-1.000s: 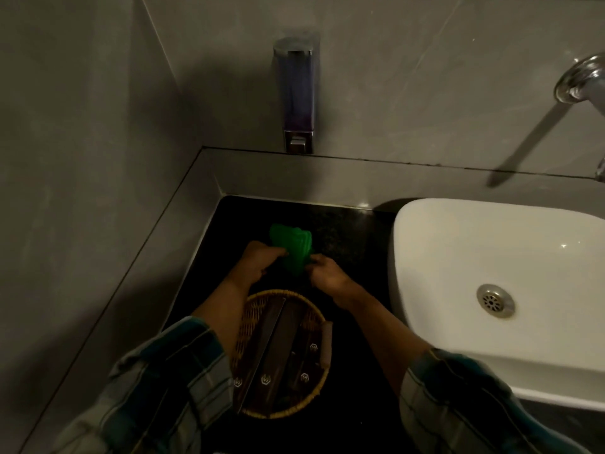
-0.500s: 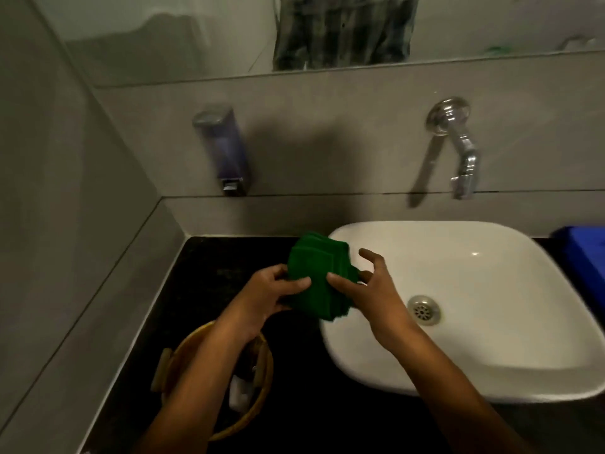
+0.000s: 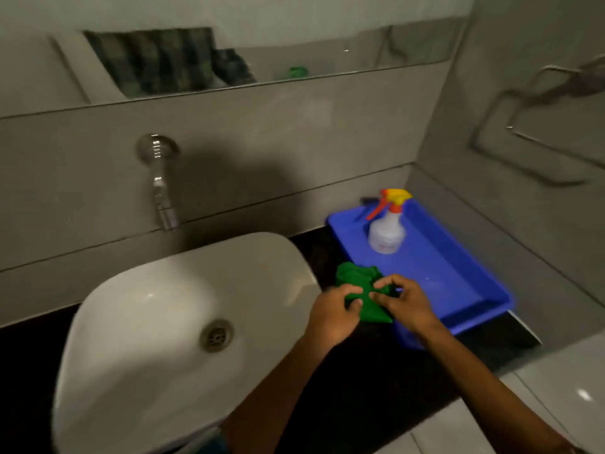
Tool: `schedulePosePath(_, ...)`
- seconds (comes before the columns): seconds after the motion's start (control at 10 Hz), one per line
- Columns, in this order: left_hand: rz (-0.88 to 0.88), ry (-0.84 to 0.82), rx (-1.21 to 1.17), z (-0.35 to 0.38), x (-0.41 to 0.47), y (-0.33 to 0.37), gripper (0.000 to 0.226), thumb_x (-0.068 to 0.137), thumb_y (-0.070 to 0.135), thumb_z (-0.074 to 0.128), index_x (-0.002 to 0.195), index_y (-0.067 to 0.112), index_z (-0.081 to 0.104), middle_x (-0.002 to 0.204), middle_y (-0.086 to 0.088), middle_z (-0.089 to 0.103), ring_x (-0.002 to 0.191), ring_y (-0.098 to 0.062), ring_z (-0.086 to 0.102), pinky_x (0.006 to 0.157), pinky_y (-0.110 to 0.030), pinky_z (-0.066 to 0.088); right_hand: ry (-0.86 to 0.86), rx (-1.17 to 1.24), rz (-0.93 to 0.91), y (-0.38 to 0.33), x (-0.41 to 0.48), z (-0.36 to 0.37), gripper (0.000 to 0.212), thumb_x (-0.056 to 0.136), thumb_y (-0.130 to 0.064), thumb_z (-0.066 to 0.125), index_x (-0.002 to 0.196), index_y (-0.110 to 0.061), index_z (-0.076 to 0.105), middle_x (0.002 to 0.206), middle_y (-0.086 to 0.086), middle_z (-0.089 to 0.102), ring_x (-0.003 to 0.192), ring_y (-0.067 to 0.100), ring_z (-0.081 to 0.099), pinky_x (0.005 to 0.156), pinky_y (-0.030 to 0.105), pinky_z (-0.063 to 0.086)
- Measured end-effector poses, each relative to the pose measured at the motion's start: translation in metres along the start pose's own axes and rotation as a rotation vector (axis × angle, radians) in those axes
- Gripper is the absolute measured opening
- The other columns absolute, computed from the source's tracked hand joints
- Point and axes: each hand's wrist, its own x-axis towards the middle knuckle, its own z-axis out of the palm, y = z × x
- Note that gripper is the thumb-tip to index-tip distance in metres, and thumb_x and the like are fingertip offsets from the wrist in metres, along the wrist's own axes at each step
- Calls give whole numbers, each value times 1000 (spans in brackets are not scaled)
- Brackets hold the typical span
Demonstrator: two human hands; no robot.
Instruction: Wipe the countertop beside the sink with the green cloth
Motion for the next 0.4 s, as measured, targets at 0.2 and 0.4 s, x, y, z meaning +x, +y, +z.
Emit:
schedulePosePath(0.2,85,-273,480,116,64,44,37,92,34,43,125,25,57,132,-11,60,127,-36,43,106,-54,28,35,-325,65,75,71,-85,23,74,1,72,95,-8,75,105,21,69,100,33,66,87,32,47)
schedulePosePath(0.4,150,-366,800,145,75,32,50,98,44,30,137,20,50,156,-12,34,150,-32,2,116,-62,-11,-104,-856,63,107,94,-79,42,88,-33,52,128,-22,59,145,9,40,133,27,37,103,41,29)
